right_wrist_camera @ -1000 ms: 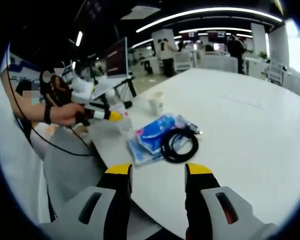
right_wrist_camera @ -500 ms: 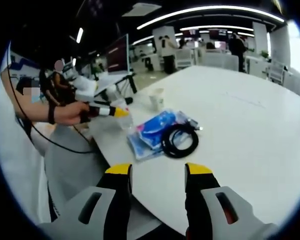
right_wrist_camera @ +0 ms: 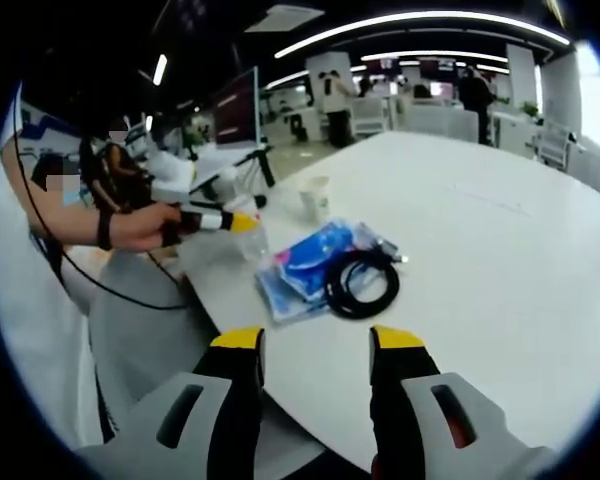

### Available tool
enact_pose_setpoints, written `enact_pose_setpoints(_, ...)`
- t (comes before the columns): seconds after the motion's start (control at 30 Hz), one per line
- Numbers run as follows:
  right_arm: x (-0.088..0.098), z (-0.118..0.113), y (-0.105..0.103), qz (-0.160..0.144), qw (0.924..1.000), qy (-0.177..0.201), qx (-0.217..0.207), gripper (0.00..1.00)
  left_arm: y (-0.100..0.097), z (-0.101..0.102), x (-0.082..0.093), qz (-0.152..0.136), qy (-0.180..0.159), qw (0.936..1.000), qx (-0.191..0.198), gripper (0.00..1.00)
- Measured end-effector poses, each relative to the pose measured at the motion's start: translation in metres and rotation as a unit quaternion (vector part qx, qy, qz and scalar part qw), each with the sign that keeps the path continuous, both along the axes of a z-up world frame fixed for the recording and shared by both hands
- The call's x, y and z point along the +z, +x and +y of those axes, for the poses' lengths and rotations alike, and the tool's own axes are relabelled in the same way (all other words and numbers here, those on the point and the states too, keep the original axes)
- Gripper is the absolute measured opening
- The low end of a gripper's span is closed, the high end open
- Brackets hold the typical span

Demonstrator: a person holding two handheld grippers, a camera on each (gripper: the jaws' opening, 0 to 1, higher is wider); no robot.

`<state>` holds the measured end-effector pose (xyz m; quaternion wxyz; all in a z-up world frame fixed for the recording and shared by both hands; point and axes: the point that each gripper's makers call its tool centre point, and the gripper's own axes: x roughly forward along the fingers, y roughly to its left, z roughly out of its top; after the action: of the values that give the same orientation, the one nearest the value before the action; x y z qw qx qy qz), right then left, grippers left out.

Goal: Arrange the tabletop items into an orderly group along one side of the table until the central work area is clear of visible clutter.

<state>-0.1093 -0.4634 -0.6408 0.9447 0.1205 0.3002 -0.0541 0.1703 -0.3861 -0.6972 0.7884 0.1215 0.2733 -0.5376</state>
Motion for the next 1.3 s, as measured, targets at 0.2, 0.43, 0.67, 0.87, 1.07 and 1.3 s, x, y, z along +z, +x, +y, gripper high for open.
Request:
enact_pose_setpoints(0.2,0.000,-0.001,-0.001,0.002,1.0000,0.000,-0.001,0.40,0.004,-0.001,0.002,0.002,-0.004,1.0000,0.003,0.39)
enact_pose_setpoints(0.43,-0.001,-0.002,-0.002,0.003,1.0000,0.000,-0.002,0.40,0.015,-0.004,0.011,-0.001,-0.008,1.0000,0.006,0.39)
enact_pose_setpoints(0.67,0.000,-0.004,0.001,0.001,1.0000,0.000,-0.002,0.40,0.034,-0.014,0.027,-0.014,-0.014,0.9998,0.009,0.39)
enact_pose_setpoints(0.87,0.000,-0.007,0.000,0.000,1.0000,0.001,-0.007,0.40,0.054,-0.025,0.044,-0.026,-0.023,0.9993,0.016,0.39)
enact_pose_setpoints(1.07,0.000,-0.011,-0.003,0.001,0.9999,0.000,-0.015,0.40,0.074,-0.040,0.060,-0.036,-0.032,0.9986,0.020,0.39)
enact_pose_setpoints(1.3,0.000,-0.013,-0.007,0.001,0.9997,0.001,-0.024,0.40,0.092,-0.058,0.072,-0.046,-0.040,0.9979,0.022,0.39)
